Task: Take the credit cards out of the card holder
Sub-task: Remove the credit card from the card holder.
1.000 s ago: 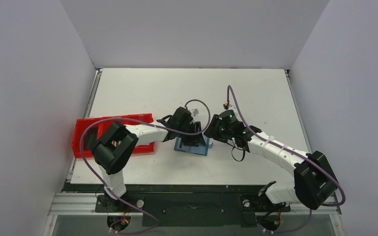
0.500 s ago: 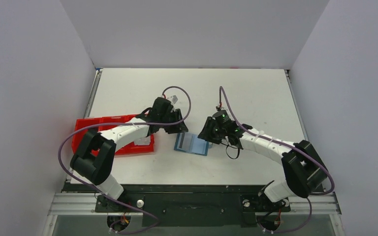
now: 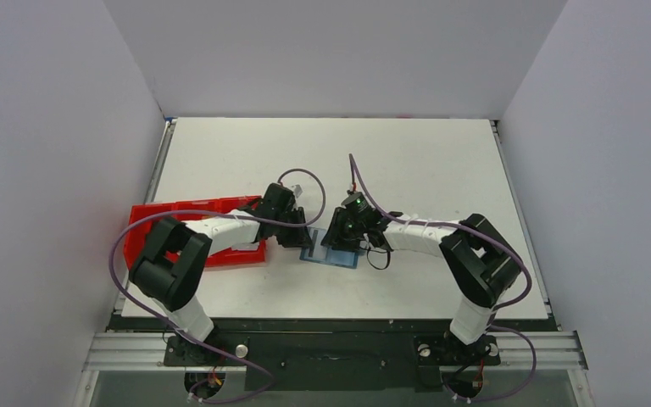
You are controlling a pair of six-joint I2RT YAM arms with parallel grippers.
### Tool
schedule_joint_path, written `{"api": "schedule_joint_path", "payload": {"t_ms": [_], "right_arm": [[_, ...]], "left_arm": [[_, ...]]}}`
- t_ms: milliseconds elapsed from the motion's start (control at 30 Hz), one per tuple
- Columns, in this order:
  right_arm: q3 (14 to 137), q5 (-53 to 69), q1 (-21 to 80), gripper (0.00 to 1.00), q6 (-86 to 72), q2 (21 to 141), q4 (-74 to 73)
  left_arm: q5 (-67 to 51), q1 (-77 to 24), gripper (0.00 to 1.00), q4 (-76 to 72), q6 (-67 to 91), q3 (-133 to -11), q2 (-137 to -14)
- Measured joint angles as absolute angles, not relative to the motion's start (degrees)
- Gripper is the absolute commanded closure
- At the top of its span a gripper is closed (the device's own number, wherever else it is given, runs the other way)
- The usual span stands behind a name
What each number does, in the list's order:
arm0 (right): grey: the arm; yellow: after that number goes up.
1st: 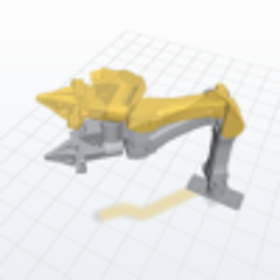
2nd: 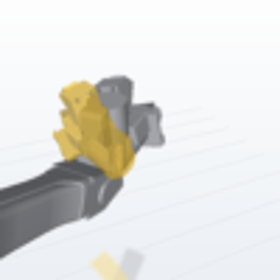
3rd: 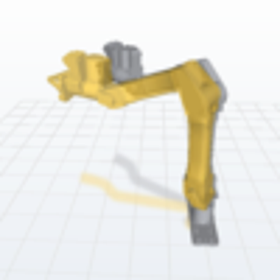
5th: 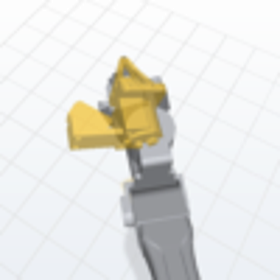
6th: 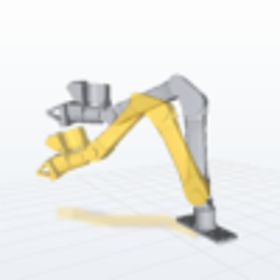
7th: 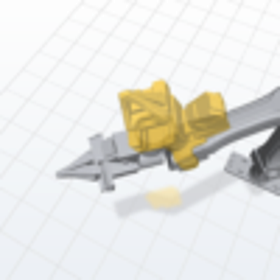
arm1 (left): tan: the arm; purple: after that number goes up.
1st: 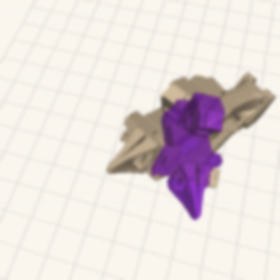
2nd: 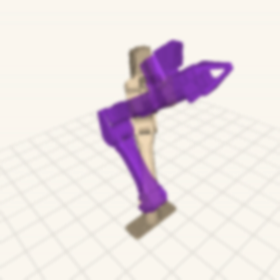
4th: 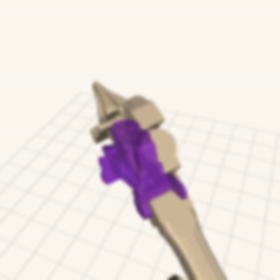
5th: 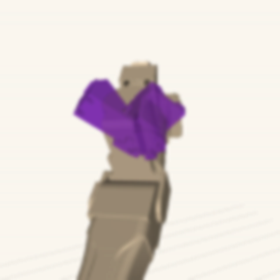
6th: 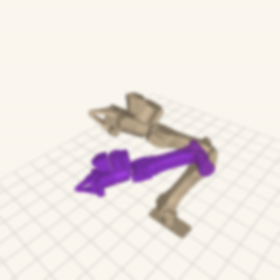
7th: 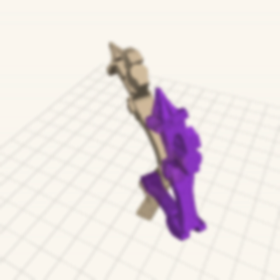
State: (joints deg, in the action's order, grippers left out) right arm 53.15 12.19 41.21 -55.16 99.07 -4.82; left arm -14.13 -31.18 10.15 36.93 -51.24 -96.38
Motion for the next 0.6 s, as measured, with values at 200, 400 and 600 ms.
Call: {"api": "schedule_joint_path", "payload": {"t_ms": [200, 400, 600], "right_arm": [[53.3, 13.0, 41.1, 0.67, -55.3, 101.3, -2.3], [51.2, 14.5, 39.8, 0.67, -55.5, 101.3, 1.8], [46.5, 17.7, 38.4, 0.67, -56.9, 100.5, 9.5]], "left_arm": [[-14.1, -31.4, 0.87, 8.7, 37.1, -49.7, -96.7], [-13.4, -32.6, 0.99, 7.0, 38.0, -49.4, -97.4], [-12.6, -33.1, 1.0, 6.6, 39.7, -49.4, -97.7]]}}
